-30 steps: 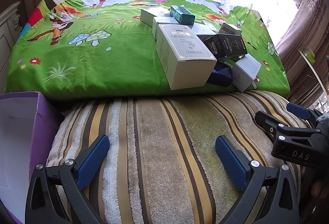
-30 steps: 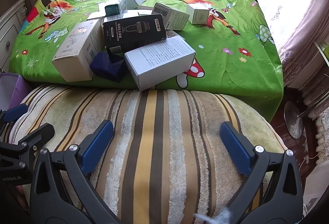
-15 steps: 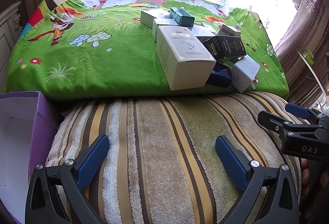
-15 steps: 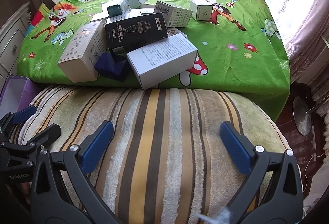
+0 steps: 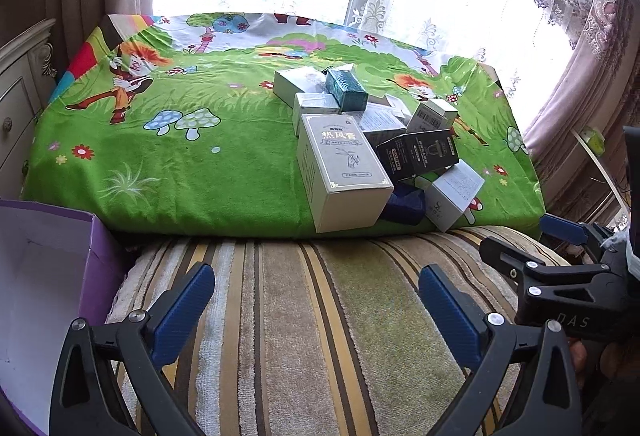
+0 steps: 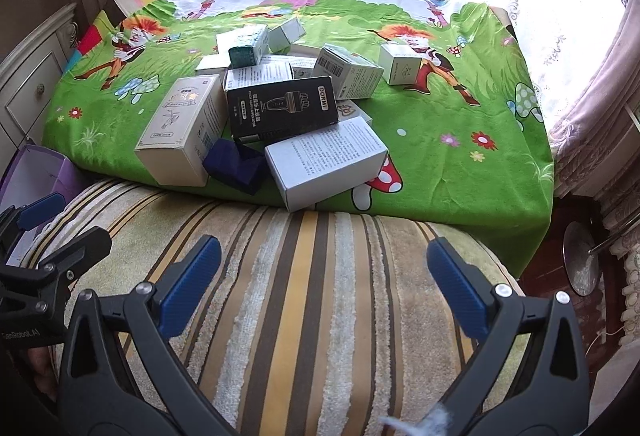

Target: Organize rigid objects

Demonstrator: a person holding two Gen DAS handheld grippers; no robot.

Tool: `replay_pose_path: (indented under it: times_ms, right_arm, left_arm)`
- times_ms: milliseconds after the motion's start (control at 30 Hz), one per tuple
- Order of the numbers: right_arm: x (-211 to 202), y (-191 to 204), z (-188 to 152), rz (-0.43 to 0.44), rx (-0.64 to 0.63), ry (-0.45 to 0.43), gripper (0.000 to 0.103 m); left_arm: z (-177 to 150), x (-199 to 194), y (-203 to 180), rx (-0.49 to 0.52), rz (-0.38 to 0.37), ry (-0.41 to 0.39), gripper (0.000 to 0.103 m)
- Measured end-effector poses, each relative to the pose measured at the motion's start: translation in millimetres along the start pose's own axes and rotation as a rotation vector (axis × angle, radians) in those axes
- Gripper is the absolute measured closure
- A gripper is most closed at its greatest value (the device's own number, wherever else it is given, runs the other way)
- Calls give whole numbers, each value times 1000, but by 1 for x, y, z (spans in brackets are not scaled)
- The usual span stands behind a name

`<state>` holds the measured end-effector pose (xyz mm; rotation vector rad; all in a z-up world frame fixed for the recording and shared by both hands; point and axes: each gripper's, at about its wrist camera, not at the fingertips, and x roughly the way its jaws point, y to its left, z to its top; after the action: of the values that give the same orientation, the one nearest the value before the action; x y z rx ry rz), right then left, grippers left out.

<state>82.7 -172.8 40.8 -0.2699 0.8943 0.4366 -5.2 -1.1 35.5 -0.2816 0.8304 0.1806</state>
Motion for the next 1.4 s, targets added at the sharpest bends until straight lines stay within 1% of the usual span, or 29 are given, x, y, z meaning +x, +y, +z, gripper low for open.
replay_pose_path:
  times_ms: [100, 200, 400, 467, 533, 800, 933, 1067, 1133, 1300, 1333, 1400]
  right_arm:
    - [4, -3, 10, 14, -11, 0, 0]
    - [9, -11, 20, 38, -3, 1, 0]
    - [15, -22, 48, 88, 5, -24, 0]
    - [21, -21, 58, 141, -7, -11, 0]
    - [26, -18, 66, 172, -14, -6, 0]
    - [50, -3, 85, 188, -85, 32, 0]
    - [61, 6, 88, 179, -130, 57, 0]
    - [69, 12, 88, 187, -160, 76, 0]
    - [74, 13, 89, 183, -166, 85, 0]
    - [84, 12, 88, 172, -161, 97, 0]
    - [84, 11, 87, 171, -158, 96, 2]
    - [86, 10, 87, 182, -148, 102, 13]
  left_arm:
    - [12, 9, -6, -5, -4, 13, 2]
    - [21, 23, -8, -23, -11, 59, 6]
    - [35, 41, -15, -16, 2, 96, 7]
    - [39, 49, -16, -18, 9, 111, 7]
    - [41, 54, -16, -21, 10, 117, 7]
    - [43, 71, -23, 18, 62, 136, 11]
    - [45, 74, -25, 34, 86, 124, 11]
    - [45, 79, -27, 48, 103, 126, 11]
    - [45, 81, -26, 44, 107, 133, 15]
    - [43, 83, -22, 26, 108, 135, 32]
    - [43, 83, -22, 23, 108, 133, 35]
    - [43, 83, -20, 16, 104, 132, 50]
